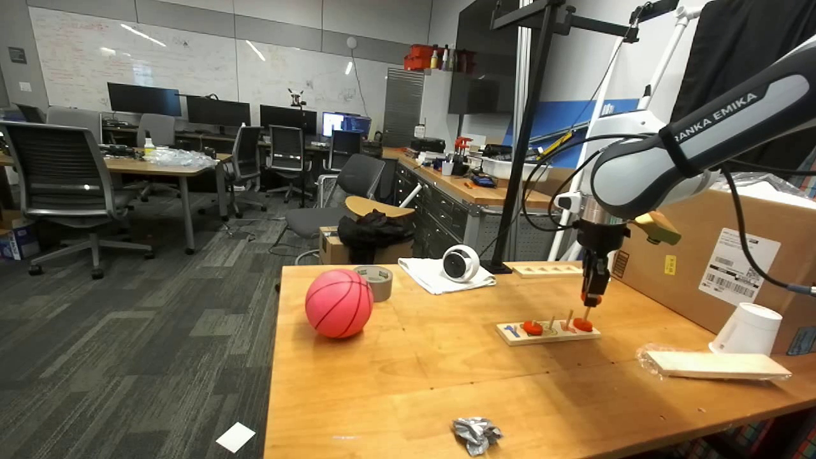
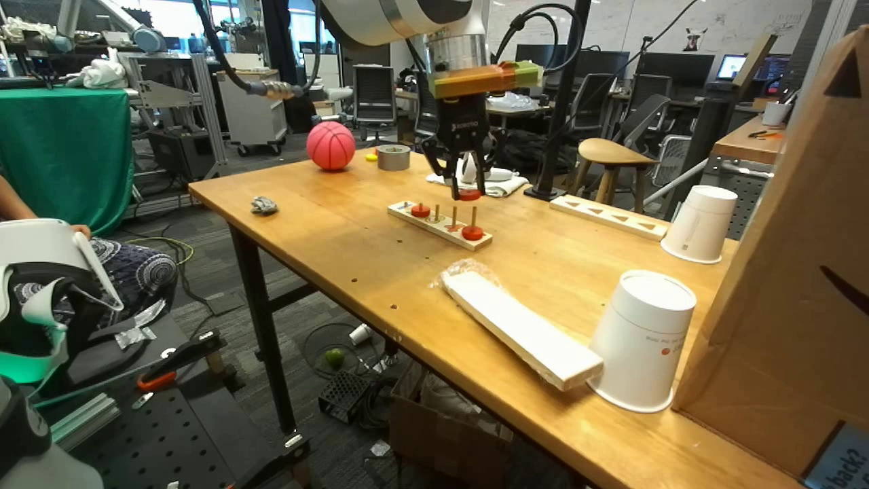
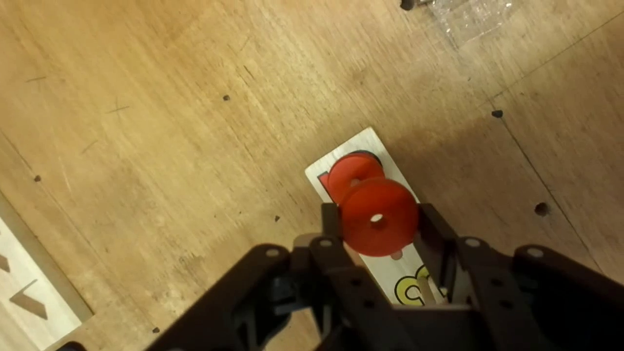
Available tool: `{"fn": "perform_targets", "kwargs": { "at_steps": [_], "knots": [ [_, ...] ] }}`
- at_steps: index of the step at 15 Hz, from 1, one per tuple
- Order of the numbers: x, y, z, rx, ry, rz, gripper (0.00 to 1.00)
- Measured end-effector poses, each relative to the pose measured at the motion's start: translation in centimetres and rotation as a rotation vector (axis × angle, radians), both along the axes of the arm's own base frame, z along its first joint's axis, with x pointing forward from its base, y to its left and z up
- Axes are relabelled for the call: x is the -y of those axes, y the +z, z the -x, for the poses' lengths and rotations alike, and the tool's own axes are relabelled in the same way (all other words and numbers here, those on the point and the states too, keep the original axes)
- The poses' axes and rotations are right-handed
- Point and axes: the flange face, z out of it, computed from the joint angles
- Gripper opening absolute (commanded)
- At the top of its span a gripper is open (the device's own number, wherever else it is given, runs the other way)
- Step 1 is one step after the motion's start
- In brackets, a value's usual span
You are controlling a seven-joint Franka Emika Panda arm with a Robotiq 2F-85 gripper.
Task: Put the orange objects on the first pole on the right
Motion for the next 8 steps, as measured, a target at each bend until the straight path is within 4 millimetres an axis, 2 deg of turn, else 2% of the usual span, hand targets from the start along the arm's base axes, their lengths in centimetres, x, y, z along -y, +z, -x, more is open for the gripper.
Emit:
{"fn": "perform_targets", "kwargs": {
  "at_steps": [8],
  "knots": [
    [0.73, -0.16, 0.09, 0.001, -0.016, -0.001, 0.17]
  ]
}}
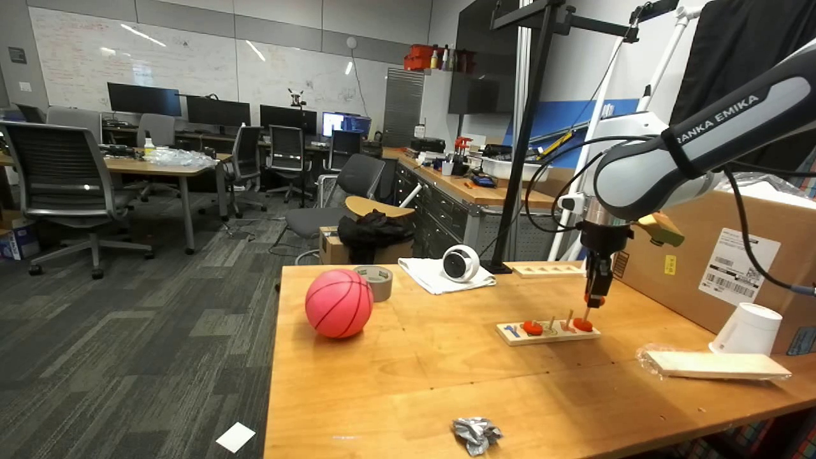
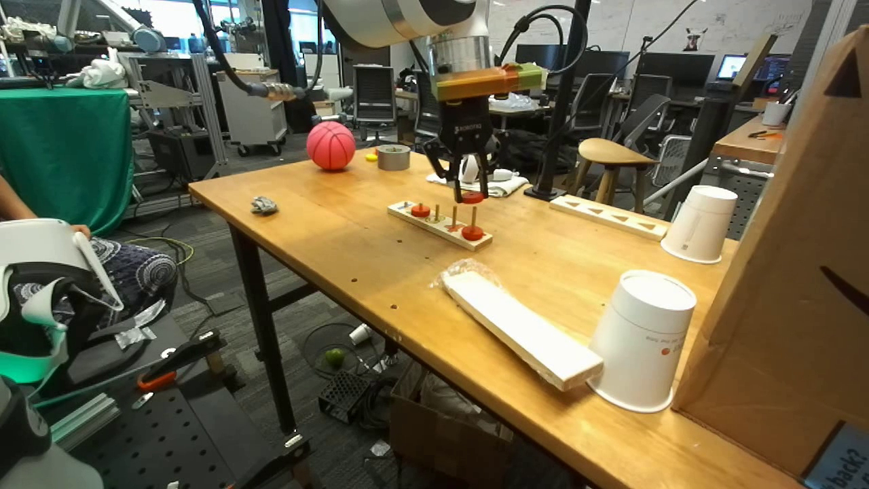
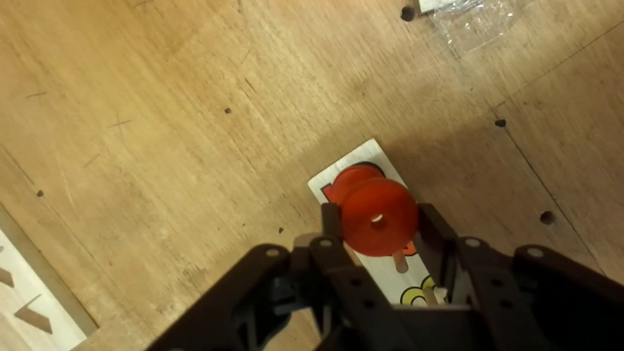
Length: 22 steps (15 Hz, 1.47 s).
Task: Put the orange objects on the first pole on the right
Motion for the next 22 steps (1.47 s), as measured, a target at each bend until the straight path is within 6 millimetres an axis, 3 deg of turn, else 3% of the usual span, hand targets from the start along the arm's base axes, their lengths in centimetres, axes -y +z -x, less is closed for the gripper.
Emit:
{"fn": "perform_targets", "kwargs": {
  "at_steps": [10, 22],
  "knots": [
    [0.5, -1.2, -0.4, -0.005, -0.034, -0.035, 0.17],
    [2.1, -0.9, -1.6, 0.009, -0.086, -0.075, 0.17]
  ]
}}
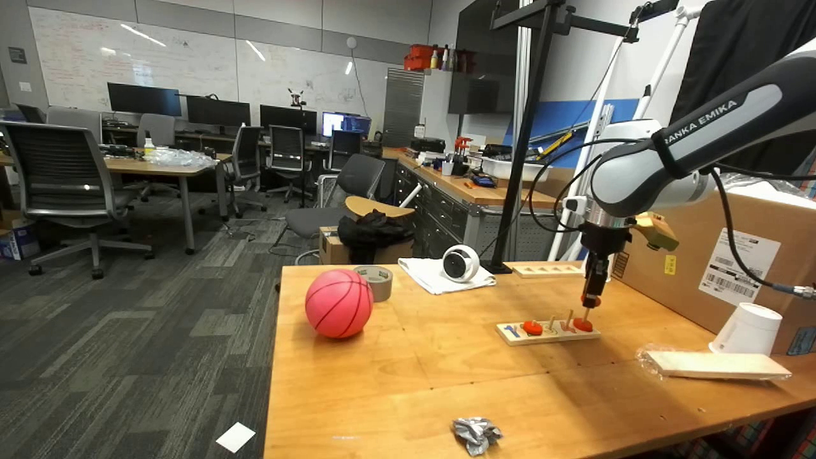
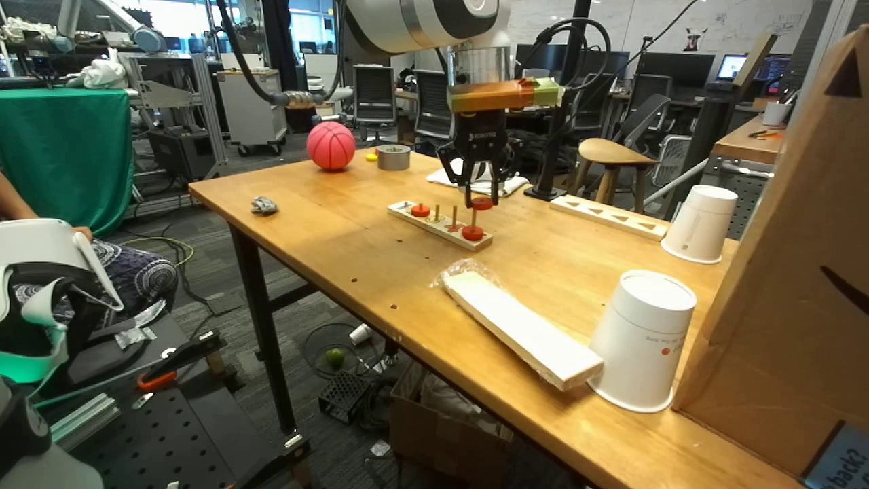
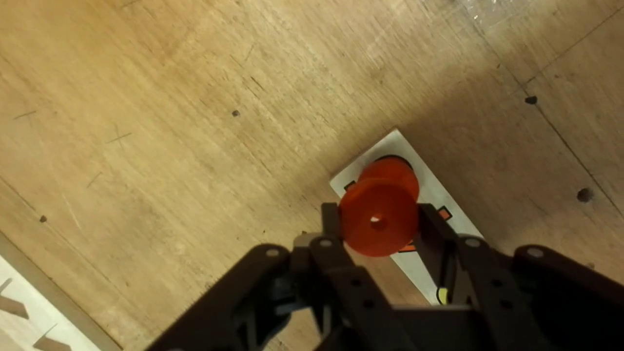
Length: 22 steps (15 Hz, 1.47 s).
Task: Put the orange objects on the first pole on the right
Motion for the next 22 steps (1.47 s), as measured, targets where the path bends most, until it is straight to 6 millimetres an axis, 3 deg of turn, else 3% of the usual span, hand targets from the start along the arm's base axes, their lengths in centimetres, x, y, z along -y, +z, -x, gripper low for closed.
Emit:
{"fn": "perform_targets", "kwargs": {
  "at_steps": [22],
  "knots": [
    [-0.83, -0.11, 0.55, -0.034, -0.047, -0.053, 0.17]
  ]
}}
